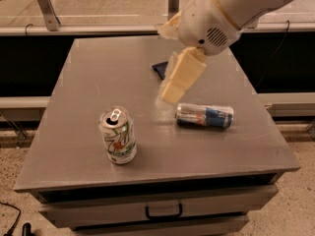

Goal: Knock 7up can over

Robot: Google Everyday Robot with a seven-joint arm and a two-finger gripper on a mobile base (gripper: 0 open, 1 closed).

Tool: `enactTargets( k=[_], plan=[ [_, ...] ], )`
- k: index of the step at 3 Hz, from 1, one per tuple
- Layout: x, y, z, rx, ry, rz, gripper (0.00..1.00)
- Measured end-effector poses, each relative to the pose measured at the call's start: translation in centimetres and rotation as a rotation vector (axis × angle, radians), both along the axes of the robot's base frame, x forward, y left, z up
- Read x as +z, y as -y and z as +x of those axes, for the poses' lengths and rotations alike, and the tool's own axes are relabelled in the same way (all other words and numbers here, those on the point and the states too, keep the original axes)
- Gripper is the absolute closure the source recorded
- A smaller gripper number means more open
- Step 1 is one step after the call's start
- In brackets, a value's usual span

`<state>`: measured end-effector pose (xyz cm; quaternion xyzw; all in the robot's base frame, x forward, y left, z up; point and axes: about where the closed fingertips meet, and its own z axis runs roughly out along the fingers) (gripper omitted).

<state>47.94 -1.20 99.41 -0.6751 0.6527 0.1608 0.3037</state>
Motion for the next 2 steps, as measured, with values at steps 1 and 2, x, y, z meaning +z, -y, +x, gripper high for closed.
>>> enactTargets(
  k=[1,2],
  plan=[
    [-2.4,-3.6,-0.6,0.054,-0.029,0.029,0.00],
    [-4.3,-6.4,-1.3,0.103,-0.045,0.052,0.00]
  ],
)
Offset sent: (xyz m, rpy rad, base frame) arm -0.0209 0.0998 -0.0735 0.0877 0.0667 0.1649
